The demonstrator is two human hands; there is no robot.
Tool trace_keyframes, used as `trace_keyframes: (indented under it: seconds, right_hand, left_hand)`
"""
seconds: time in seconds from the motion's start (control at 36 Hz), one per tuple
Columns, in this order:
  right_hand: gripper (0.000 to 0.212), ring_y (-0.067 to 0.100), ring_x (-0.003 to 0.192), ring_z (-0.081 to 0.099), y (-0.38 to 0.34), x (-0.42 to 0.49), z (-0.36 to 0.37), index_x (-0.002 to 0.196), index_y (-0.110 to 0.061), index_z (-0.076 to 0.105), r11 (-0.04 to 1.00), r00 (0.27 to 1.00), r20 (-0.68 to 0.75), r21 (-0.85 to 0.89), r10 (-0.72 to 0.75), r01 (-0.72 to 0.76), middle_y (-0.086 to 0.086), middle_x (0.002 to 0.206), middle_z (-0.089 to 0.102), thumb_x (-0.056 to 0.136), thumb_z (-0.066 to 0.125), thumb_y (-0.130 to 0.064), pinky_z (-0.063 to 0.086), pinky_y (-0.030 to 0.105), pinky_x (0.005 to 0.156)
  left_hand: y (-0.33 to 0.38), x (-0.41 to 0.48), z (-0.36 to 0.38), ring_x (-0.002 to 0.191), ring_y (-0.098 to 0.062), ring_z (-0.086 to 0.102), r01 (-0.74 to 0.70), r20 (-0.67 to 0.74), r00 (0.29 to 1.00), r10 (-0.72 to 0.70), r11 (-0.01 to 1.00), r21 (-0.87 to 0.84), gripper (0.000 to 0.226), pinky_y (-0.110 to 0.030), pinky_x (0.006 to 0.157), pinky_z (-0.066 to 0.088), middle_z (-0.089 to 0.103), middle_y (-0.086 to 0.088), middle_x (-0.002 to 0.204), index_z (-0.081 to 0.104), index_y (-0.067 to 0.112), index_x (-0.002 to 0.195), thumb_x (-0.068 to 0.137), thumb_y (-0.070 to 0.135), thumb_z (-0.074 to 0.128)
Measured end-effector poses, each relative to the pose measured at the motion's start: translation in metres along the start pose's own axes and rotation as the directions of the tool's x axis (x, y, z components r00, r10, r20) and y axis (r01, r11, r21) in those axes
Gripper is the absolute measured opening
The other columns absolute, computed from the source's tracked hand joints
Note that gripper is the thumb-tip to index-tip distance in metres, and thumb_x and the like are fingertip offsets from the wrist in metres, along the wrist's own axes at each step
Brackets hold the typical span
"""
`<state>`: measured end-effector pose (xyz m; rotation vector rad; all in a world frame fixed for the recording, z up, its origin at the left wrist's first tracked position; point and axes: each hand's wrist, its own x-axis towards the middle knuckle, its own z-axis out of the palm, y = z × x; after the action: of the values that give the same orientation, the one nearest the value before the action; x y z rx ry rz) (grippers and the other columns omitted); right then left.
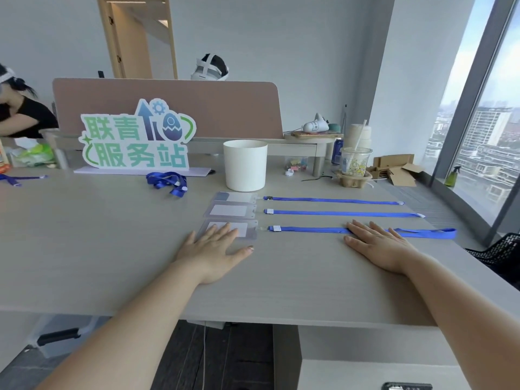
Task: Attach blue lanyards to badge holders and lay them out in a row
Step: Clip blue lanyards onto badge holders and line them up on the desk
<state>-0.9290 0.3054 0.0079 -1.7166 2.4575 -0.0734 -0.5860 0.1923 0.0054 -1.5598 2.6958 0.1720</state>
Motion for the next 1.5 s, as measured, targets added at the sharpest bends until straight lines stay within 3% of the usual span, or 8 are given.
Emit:
trace_keyframes:
  seconds: [0.33,0.78,1.19,1.39,1.5]
  right_hand:
    - [0.062,0.006,0.145,-0.008,-0.001,-0.002,0.002,0.149,-0.038,-0.001,0.998,1.000,-0.019,-0.053,0.014,-0.015,-0.023,0.156,-0.004,0.093,0.011,-0.062,-0.010,0.040,0.119]
    - [0.072,0.015,0.147,-0.007,-0.004,-0.002,0.002,0.148,-0.043,0.000,0.986,0.992,-0.040,-0.109,0.119,-0.123,-0.019,0.157,-0.006,0.084,0.007,-0.074,-0.014,0.049,0.116]
    - [0.072,0.011,0.146,-0.009,-0.005,-0.005,0.001,0.148,-0.040,-0.006,0.989,0.990,-0.063,-0.071,0.123,-0.127,-0.021,0.156,-0.007,0.086,0.009,-0.073,-0.015,0.047,0.116]
    - [0.068,0.012,0.147,-0.003,-0.009,-0.017,0.000,0.149,-0.038,0.003,0.987,0.951,-0.277,-0.044,0.139,-0.157,-0.016,0.158,-0.001,0.090,0.017,-0.067,-0.007,0.043,0.119]
    - [0.062,0.015,0.147,0.005,-0.030,-0.020,0.000,0.149,-0.030,0.015,0.993,0.908,-0.404,0.010,0.111,-0.117,-0.010,0.159,0.009,0.094,0.025,-0.057,0.000,0.042,0.120]
  left_hand:
    - [0.000,-0.001,0.000,0.145,-0.006,-0.014,0.022,0.002,1.000,-0.022,1.000,-0.012,0.076,-0.043,0.118,-0.007,-0.015,0.019,0.156,-0.002,0.039,0.150,0.085,0.076,0.012]
    - [0.001,0.003,-0.001,0.145,-0.004,-0.010,0.035,-0.006,0.999,-0.035,0.998,-0.056,0.075,-0.047,0.117,-0.006,-0.010,0.019,0.157,0.004,0.041,0.150,0.084,0.077,0.017]
    - [-0.001,0.002,0.003,0.144,-0.008,-0.018,0.017,-0.055,0.998,-0.018,0.999,-0.032,0.079,-0.045,0.117,-0.011,-0.026,0.013,0.154,-0.012,0.039,0.148,0.083,0.078,0.011]
    - [-0.006,-0.005,0.003,0.144,-0.005,-0.013,-0.067,-0.222,0.974,0.035,0.988,-0.136,0.074,-0.040,0.118,-0.009,-0.018,0.012,0.157,-0.004,0.037,0.150,0.088,0.071,0.018]
    - [-0.026,-0.025,-0.002,0.144,-0.003,-0.012,-0.148,-0.332,0.941,0.062,0.959,-0.240,0.068,-0.036,0.119,-0.008,-0.025,0.017,0.154,0.000,0.038,0.150,0.093,0.061,0.029]
